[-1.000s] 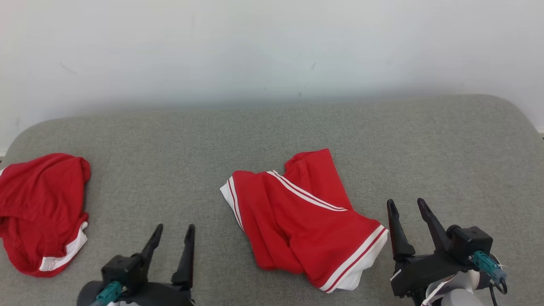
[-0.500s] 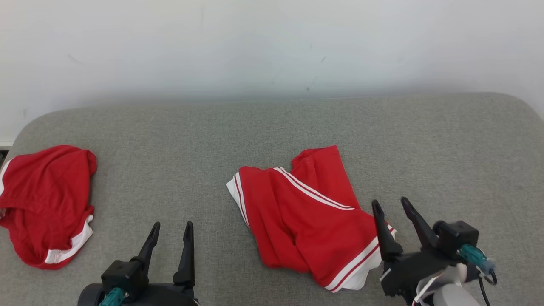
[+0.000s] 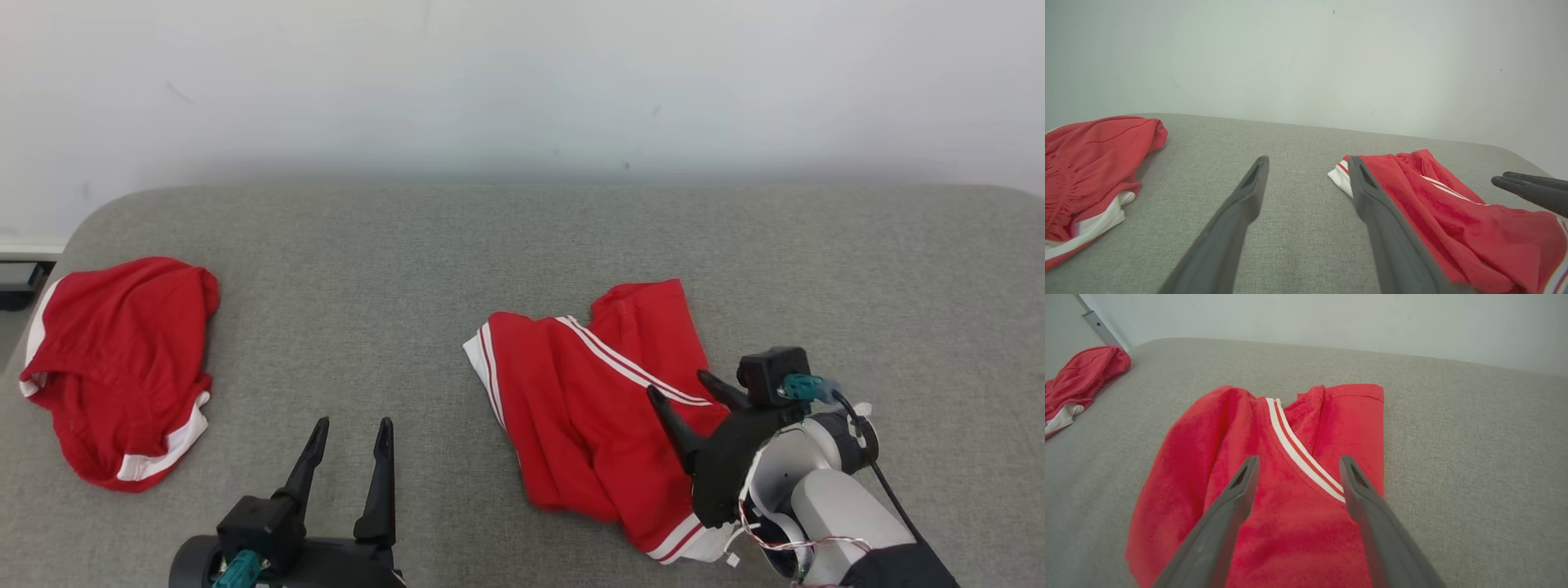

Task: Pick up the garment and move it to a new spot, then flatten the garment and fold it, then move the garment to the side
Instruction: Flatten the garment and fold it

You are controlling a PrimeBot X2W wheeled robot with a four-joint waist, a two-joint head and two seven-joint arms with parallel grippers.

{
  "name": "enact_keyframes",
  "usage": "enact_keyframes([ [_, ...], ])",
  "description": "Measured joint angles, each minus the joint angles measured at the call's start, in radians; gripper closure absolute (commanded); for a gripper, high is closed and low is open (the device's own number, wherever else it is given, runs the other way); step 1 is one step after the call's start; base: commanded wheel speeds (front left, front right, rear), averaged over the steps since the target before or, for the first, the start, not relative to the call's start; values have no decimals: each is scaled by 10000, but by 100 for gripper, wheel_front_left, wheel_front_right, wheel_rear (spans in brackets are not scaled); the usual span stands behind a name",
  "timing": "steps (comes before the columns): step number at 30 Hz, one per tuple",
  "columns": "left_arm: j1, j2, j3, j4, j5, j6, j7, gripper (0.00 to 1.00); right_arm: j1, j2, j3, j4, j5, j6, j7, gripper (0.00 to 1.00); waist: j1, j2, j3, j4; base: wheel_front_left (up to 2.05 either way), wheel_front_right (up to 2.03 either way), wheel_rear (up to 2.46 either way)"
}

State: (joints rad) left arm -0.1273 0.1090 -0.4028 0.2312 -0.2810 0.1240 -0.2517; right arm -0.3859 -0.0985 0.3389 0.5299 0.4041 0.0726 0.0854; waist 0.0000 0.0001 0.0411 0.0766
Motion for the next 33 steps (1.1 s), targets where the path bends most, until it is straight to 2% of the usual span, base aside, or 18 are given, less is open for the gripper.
enact_keyframes([
  [5,-6,-81,-13,-8,6,2,0,0,-416,2,353,988,-13,115,1058,0,0,0,27,234,0,0,0],
  [11,-6,-115,-10,-8,4,2,0,0,-579,17,573,1854,-13,159,1841,0,0,0,111,481,0,0,0],
  [12,-6,-115,2,-6,4,2,0,0,-582,19,594,1910,-13,169,1904,38,0,0,129,515,0,0,0],
  [13,-5,-117,42,2,4,2,0,0,-618,17,671,1983,-31,188,1941,98,0,0,144,543,0,0,0],
  [14,-5,-115,82,6,4,2,0,0,-704,19,731,2056,-71,224,1964,100,0,0,157,561,0,0,0],
  [33,-5,-169,217,98,0,2,0,0,-1643,104,798,2167,6,420,1020,100,0,0,133,429,0,0,0],
])
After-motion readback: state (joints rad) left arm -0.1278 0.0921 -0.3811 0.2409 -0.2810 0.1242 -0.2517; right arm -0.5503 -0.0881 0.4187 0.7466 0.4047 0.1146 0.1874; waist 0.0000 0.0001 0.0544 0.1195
